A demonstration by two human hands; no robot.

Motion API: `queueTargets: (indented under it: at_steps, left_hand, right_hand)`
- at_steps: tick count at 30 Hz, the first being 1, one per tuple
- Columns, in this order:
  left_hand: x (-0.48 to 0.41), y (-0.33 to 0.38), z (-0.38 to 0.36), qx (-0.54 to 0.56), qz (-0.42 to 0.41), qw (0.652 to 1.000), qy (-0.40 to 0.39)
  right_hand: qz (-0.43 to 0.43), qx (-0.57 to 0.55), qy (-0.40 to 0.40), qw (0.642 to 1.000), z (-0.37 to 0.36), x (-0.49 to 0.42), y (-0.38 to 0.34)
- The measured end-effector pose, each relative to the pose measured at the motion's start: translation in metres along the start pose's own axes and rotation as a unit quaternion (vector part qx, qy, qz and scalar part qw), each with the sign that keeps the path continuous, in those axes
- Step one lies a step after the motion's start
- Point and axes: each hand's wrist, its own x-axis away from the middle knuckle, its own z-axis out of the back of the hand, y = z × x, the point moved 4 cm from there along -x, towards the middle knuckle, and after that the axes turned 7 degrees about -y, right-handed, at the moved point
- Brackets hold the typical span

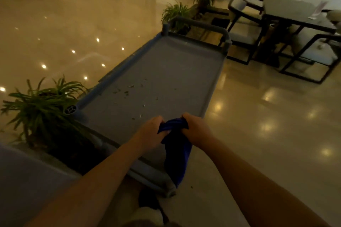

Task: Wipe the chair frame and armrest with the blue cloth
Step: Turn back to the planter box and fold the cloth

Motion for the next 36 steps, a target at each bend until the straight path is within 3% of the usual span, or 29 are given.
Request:
queueTargets:
  at_steps: [11,16,21,26,29,36]
  left_hand:
    - [-0.032,-0.049,-0.008,0.080,0.083,0.993,0.017]
    - [-0.017,-0.048,-0.035,0.087,0.153,0.984,0.027]
    - [-0.003,-0.027,-0.055,0.063,0.241,0.963,0.101]
    - [0.001,0.002,-0.074,0.071,0.349,0.920,0.162]
    - [0.000,0.030,-0.098,0.061,0.425,0.873,0.231]
    - [-0.002,0.072,-0.121,0.000,0.526,0.798,0.293]
  right_hand:
    - [0.054,0.036,-0.151,0.986,-0.016,-0.087,0.012]
    - [0.118,0.071,-0.271,0.953,-0.027,-0.101,0.024]
    - [0.213,0.104,-0.343,0.909,-0.037,-0.115,0.029]
    - [0.331,0.153,-0.376,0.852,-0.042,-0.120,0.031]
    - [0.382,0.170,-0.406,0.813,-0.040,-0.112,0.035]
    - [0.434,0.166,-0.406,0.787,-0.026,-0.083,0.060]
